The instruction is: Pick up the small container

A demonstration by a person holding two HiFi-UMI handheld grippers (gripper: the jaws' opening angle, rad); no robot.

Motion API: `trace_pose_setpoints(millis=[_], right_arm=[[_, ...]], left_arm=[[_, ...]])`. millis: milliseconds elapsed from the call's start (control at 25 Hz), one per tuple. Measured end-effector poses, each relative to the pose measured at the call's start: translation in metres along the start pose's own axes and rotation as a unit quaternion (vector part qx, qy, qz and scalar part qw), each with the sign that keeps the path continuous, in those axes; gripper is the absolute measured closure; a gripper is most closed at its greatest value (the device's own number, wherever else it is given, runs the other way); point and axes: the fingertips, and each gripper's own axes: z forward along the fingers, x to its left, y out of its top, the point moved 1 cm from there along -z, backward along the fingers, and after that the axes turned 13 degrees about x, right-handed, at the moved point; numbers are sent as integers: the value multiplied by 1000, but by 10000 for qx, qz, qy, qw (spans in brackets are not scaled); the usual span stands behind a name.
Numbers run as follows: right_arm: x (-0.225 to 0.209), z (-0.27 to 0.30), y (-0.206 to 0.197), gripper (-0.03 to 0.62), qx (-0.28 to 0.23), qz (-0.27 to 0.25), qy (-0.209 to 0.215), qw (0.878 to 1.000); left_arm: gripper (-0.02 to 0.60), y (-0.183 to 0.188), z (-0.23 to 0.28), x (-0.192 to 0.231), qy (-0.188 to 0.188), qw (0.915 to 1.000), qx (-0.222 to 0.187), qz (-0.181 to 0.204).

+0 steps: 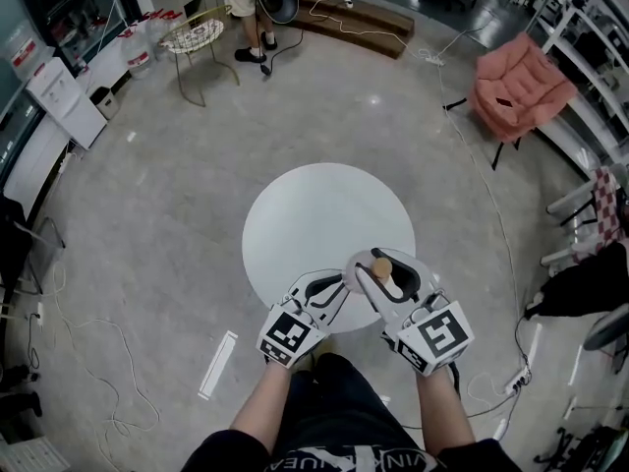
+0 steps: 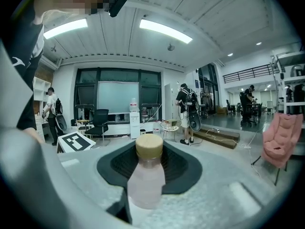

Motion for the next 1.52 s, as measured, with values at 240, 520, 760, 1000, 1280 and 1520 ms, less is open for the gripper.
trace_pose_setpoints(millis=[240,520,760,1000,1280,1520], right_arm=[[3,-7,15,461,-31,-68,-7,10000],[3,-18,29,461,-130,-170,-28,9998],[11,-22,38,461,-153,-193,20,9997],[-5,-36,61,461,-185,-179,92,9996],[0,-44,71,461,-293,-204,101,9993],[0,-47,80,461,-317,-279,160,9990]], left_arm=[[552,15,-6,-4,1,9999,-92,74],[552,33,-6,-7,-3,9997,-210,117],[552,40,-12,-12,-40,9996,-190,189],[552,71,-5,-16,-36,9993,-221,306],[552,82,-12,-23,-41,9984,-283,486],[552,92,-14,-24,-4,9980,-344,528]])
